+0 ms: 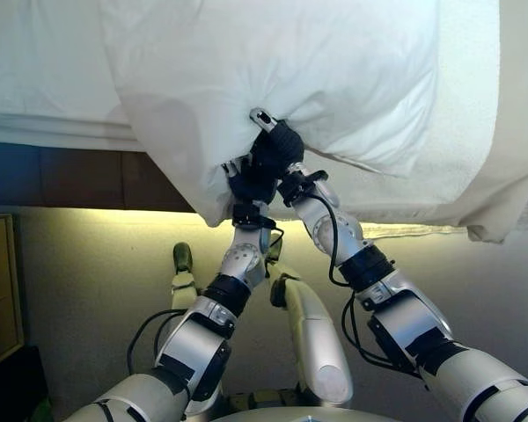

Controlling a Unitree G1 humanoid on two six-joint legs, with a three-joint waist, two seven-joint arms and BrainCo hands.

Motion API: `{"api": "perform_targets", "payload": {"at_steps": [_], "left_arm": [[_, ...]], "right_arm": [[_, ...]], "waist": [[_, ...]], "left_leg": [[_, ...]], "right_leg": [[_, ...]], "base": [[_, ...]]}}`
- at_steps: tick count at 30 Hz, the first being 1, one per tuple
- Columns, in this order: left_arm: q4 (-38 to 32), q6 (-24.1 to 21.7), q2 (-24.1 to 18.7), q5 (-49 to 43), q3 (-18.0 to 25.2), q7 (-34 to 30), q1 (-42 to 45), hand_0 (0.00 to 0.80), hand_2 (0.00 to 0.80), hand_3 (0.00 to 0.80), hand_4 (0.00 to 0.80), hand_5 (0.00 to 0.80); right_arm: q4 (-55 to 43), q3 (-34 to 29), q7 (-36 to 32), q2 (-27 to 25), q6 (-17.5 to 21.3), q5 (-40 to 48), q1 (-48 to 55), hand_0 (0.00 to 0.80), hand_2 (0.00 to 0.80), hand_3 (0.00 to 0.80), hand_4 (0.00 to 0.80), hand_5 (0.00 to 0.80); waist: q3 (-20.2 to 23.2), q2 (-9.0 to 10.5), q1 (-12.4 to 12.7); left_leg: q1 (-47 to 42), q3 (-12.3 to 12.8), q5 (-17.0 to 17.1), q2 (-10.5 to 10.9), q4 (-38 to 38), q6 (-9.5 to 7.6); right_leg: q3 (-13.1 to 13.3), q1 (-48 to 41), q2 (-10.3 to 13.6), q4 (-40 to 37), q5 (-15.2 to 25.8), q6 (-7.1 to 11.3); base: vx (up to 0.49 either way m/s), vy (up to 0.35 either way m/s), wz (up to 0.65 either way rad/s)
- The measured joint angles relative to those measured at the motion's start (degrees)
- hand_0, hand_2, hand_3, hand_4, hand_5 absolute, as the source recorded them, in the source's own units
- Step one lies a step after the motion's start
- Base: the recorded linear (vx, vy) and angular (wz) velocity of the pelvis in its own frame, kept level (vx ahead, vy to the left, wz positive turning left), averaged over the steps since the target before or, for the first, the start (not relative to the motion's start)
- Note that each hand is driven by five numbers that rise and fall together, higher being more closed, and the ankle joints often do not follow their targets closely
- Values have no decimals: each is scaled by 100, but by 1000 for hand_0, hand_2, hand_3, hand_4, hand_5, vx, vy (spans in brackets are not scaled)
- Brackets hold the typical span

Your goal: Make the bed neatly

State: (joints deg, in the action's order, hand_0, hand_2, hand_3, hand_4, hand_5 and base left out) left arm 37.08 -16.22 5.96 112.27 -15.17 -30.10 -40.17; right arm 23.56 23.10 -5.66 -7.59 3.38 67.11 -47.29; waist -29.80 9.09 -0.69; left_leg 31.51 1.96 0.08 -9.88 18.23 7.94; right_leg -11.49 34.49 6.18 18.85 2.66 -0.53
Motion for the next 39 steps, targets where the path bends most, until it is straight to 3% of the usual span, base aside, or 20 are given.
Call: {"api": "perform_targets", "payload": {"at_steps": [8,9,10,21,32,39], "left_arm": [[-24,-25,-16,-13,72,3,0,0,0,0,0,0],[-50,-9,-25,-13,74,12,0,0,0,0,0,0],[-66,20,-40,-13,82,17,0,0,0,0,0,0],[-186,76,-368,-3,820,184,8,0,0,0,0,0],[-180,134,-607,-6,992,521,439,0,0,0,0,0],[-178,146,-757,-2,1380,621,919,0,0,0,0,0]], "right_arm": [[-39,-12,-86,12,6,59,35,800,800,800,800,800],[-44,-14,-101,13,6,59,35,675,675,675,675,675],[-53,-14,-102,12,6,49,35,0,0,0,0,0],[-85,-6,-154,-134,-201,-16,435,0,0,0,0,0],[-93,-21,-292,-295,-856,-134,1052,0,0,0,0,0],[-140,-219,-461,-414,-1281,-338,1731,0,0,0,0,0]], "waist": [[-1,6,25],[0,7,33],[0,9,42],[28,85,169],[82,165,319],[160,277,325]], "left_leg": [[15,-212,86,-6,-103,65],[15,-235,96,-17,-117,80],[15,-258,105,-22,-128,93],[-206,-429,145,-99,-163,162],[-1008,-406,134,-217,-477,162],[-1777,-351,89,-221,-686,196]], "right_leg": [[-210,-25,16,111,-129,-48],[-245,-33,12,119,-142,-61],[-269,-35,9,138,-160,-69],[-447,-368,-85,106,-218,-105],[-495,-1171,-203,-204,-256,-90],[-501,-1943,-225,-439,-273,-73]], "base": [[-8,-36,12],[-7,-38,12],[-6,-41,10],[-23,-25,6],[32,-9,1],[109,2,2]]}}
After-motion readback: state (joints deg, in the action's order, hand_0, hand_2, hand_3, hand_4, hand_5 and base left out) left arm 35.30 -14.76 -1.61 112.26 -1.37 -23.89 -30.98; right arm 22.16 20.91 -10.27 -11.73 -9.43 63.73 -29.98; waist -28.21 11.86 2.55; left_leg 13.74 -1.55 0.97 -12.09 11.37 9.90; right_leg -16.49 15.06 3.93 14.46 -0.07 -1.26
